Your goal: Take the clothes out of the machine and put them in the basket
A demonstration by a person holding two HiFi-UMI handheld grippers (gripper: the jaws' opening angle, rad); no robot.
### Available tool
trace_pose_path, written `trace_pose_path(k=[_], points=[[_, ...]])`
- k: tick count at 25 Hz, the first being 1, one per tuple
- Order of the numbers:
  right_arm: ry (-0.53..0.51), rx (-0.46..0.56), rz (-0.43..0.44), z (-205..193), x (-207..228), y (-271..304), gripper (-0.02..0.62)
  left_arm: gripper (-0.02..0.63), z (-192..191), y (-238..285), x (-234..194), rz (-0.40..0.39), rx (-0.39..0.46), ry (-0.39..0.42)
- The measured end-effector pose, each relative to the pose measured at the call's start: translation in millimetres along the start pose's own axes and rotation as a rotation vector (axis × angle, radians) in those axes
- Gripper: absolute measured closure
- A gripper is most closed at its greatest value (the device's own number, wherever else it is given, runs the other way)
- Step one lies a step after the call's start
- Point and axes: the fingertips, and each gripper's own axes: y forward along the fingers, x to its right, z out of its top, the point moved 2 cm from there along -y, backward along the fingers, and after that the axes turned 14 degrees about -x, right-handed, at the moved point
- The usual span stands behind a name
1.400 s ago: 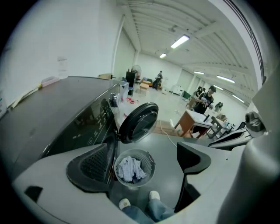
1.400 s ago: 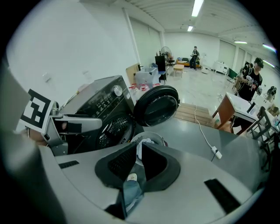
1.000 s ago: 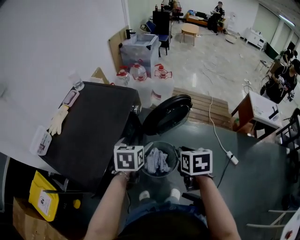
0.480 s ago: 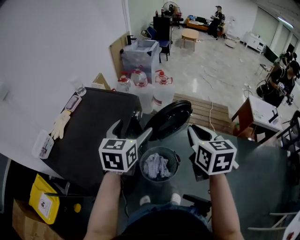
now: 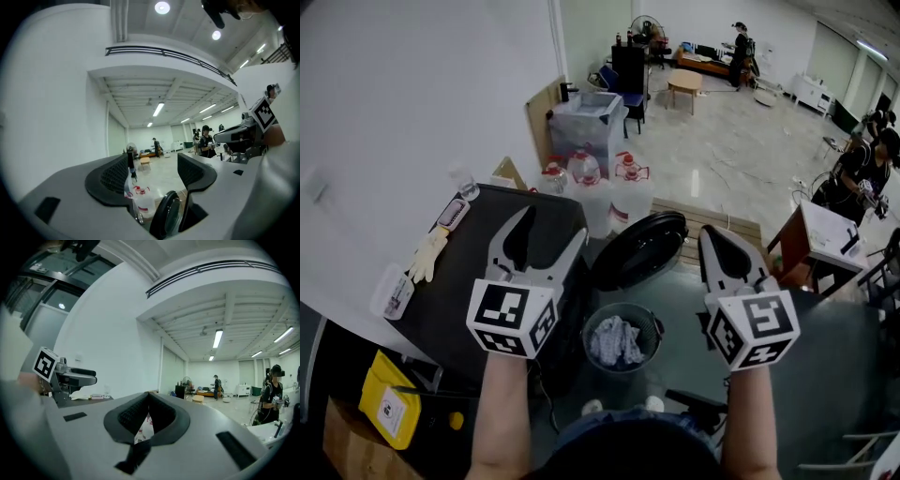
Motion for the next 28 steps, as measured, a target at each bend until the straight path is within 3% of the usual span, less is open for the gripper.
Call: trace_pose_path(k=[7, 9, 12, 28], points=[[-0.169, 0.117, -0.052, 22.1, -13.9, -23.0, 0.592, 0.447, 20.2, -22.5, 9.7, 0.056, 0.121, 0.08], [-0.173, 0.135, -0.06, 26.1, -14.3, -27.2, 0.592, 0.592, 22.0, -25.9, 10.0, 0.11, 0.136, 0.118], [-0.162, 0.155, -0.065, 31.0, -12.9, -31.4, 0.592, 0.603, 21.6, -27.4, 12.6, 0.134, 0.134, 0.151], [-0.199, 0.169, -0.018, 40.4, -15.0, -26.5, 0.593, 0.603, 32.0, -31.0, 1.2, 0.174, 0.157, 0.126]])
